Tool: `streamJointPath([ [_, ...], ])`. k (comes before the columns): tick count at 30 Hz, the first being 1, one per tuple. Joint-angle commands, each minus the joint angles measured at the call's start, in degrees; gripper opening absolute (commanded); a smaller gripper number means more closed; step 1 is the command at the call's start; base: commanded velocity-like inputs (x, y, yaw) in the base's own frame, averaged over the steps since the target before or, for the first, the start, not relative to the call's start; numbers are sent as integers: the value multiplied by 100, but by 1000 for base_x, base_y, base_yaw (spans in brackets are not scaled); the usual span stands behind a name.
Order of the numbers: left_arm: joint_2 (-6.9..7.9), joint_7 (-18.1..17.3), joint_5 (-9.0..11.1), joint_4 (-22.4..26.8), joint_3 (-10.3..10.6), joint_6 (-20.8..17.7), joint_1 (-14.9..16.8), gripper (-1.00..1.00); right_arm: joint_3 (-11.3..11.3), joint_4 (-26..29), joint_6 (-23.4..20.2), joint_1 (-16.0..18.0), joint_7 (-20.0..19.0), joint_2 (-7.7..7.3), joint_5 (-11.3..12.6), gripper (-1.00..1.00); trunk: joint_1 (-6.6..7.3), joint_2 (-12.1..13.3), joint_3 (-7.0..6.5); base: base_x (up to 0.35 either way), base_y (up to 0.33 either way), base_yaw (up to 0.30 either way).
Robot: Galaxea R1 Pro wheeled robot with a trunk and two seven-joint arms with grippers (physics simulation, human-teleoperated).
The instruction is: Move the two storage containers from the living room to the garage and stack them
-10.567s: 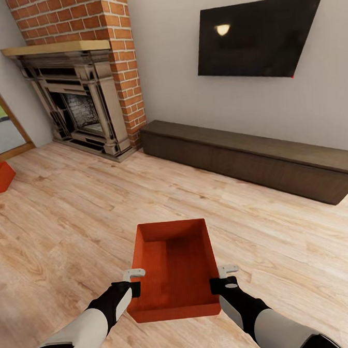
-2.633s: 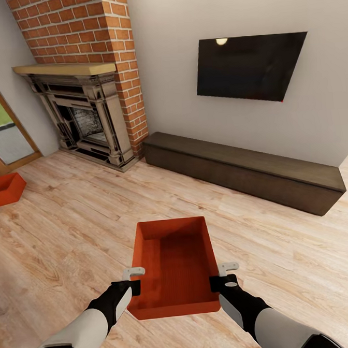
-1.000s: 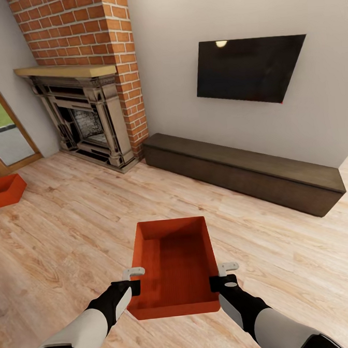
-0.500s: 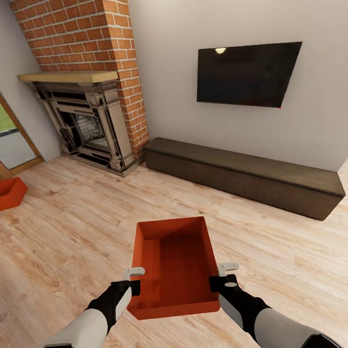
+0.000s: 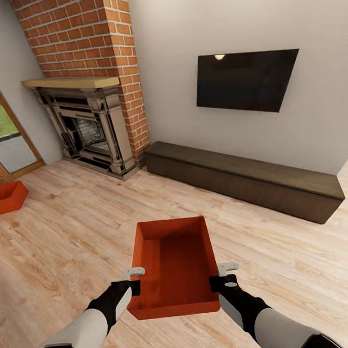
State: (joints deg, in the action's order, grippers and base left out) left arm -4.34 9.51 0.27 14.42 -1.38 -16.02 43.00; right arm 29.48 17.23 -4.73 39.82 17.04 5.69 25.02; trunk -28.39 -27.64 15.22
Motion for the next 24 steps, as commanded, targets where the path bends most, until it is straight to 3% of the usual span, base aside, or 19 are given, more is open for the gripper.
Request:
streamJointPath([
  [1, 74, 34, -36, -1, -47, -42, -2, -100, -21, 202, 78, 8, -26, -2, -11, -100, -3, -9, 0, 0, 0, 0],
  [24, 74, 34, -36, -1, -47, -42, -2, -100, -21, 202, 78, 8, -20, 2, -15, -100, -3, -9, -210, 0, 0, 0],
])
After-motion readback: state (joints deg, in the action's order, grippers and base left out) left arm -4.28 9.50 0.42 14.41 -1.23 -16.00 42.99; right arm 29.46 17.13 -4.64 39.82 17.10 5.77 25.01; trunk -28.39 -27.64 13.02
